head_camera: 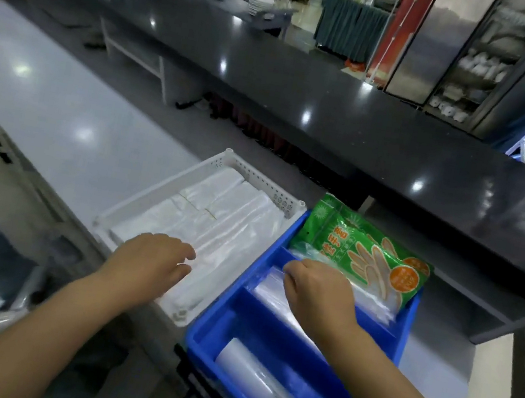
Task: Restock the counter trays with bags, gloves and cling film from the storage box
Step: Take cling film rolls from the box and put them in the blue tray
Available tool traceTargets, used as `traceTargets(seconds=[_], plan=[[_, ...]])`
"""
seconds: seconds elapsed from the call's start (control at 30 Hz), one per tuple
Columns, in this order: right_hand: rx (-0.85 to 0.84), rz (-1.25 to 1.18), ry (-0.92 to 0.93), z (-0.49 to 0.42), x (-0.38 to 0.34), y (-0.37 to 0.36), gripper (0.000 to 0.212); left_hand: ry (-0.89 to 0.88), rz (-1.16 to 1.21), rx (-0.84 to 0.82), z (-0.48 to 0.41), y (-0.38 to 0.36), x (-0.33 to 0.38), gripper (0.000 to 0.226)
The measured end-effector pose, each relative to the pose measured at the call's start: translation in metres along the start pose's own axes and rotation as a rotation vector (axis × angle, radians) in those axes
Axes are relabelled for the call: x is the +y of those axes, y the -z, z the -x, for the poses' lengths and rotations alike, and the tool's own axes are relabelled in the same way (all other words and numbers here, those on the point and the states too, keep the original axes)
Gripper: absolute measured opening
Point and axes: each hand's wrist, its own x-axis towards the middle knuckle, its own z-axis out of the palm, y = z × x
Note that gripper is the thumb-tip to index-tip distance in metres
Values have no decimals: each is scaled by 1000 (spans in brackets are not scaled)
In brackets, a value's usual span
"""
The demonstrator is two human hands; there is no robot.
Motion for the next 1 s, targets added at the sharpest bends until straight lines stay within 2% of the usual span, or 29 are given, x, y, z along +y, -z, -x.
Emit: traceTargets(seconds=[0.27, 0.57, 0.67, 0.77, 1.0], plan=[[33, 31, 114, -34, -169, -1, 25, 221, 45, 104, 136, 20, -147, 20], [4, -139, 354, -49, -369, -39, 28, 645, 108, 90, 302, 19, -313, 24], [-115, -99, 381, -53, -409, -69, 23, 729, 134, 77, 339, 13, -343, 24], [-121, -126, 461, -62, -439, -85, 15, 796, 165, 79, 361, 4, -364, 23], [-271, -150, 529, -110, -480, -148, 40, 880, 228, 65, 371, -28, -397, 22]])
